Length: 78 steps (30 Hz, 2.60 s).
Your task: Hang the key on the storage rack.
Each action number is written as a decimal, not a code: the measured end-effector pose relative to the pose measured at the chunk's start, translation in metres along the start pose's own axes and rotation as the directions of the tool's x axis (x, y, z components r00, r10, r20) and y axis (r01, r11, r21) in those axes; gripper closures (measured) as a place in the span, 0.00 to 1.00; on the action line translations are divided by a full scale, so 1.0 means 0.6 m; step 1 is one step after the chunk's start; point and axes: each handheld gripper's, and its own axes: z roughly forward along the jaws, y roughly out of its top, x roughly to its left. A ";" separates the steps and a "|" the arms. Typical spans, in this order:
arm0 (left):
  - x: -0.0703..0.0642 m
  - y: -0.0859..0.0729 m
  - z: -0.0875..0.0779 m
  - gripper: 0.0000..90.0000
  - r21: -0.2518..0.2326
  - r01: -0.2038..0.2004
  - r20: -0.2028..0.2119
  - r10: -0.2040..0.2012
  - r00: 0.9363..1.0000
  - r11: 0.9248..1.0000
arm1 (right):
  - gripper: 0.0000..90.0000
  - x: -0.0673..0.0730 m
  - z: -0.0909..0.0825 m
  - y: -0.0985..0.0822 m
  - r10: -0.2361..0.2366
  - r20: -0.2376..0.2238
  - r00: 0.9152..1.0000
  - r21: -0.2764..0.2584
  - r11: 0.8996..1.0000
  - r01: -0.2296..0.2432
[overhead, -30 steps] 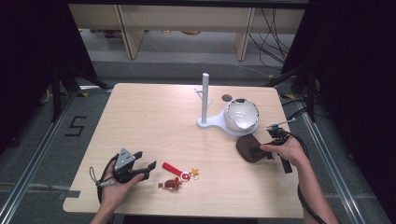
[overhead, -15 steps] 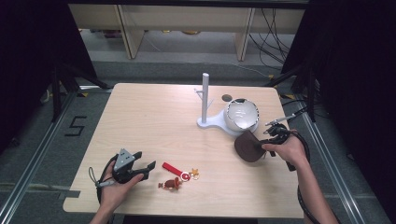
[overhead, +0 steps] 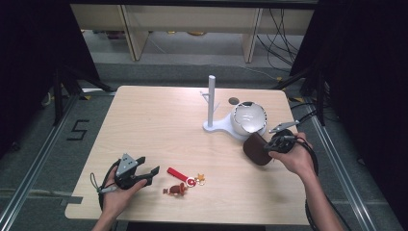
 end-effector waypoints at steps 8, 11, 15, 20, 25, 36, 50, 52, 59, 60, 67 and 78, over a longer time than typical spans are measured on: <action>-0.001 0.000 0.001 0.32 -0.010 -0.001 0.008 0.001 1.000 1.000 | 0.75 0.012 -0.031 -0.016 -0.051 0.088 0.995 -0.112 0.992 0.061; -0.002 -0.001 0.002 0.32 -0.010 -0.001 0.008 0.001 1.000 1.000 | 0.75 0.014 -0.036 -0.022 -0.054 0.108 0.993 -0.125 0.990 0.068; -0.001 -0.002 0.002 0.32 -0.013 0.002 0.012 -0.002 1.000 1.000 | 0.75 0.012 -0.039 -0.029 -0.052 0.111 0.992 -0.139 0.988 0.068; -0.001 -0.003 0.002 0.32 -0.009 0.000 0.006 0.000 1.000 1.000 | 0.75 0.011 -0.045 -0.031 -0.043 0.124 0.991 -0.154 0.986 0.062; -0.004 -0.003 0.004 0.32 -0.009 -0.003 0.013 0.003 1.000 1.000 | 0.75 0.009 -0.051 -0.031 -0.046 0.131 0.990 -0.178 0.982 0.069; -0.006 -0.003 0.003 0.32 -0.008 -0.004 0.010 0.004 1.000 1.000 | 0.75 0.001 -0.065 -0.021 -0.060 0.193 0.979 -0.222 0.970 0.103; -0.006 -0.004 0.004 0.32 -0.013 -0.004 0.016 0.004 1.000 1.000 | 0.75 -0.009 -0.077 0.006 -0.062 0.234 0.970 -0.259 0.958 0.123; -0.005 -0.004 0.004 0.32 -0.014 -0.002 0.017 0.002 1.000 1.000 | 0.75 -0.012 -0.076 0.009 -0.074 0.232 0.970 -0.259 0.956 0.135; -0.006 -0.004 0.004 0.32 -0.014 -0.002 0.017 0.002 1.000 1.000 | 0.75 -0.016 -0.078 0.018 -0.062 0.246 0.967 -0.270 0.954 0.130; -0.006 -0.004 0.004 0.32 -0.015 -0.002 0.017 0.003 1.000 1.000 | 0.75 -0.014 -0.077 0.020 -0.057 0.243 0.968 -0.269 0.955 0.124; -0.006 -0.004 0.004 0.32 -0.015 -0.003 0.018 0.003 1.000 1.000 | 0.75 -0.021 -0.077 0.033 -0.095 0.262 0.960 -0.265 0.950 0.166; -0.007 -0.004 0.004 0.32 -0.015 -0.002 0.019 0.002 1.000 1.000 | 0.75 -0.023 -0.063 0.053 -0.133 0.275 0.952 -0.250 0.946 0.205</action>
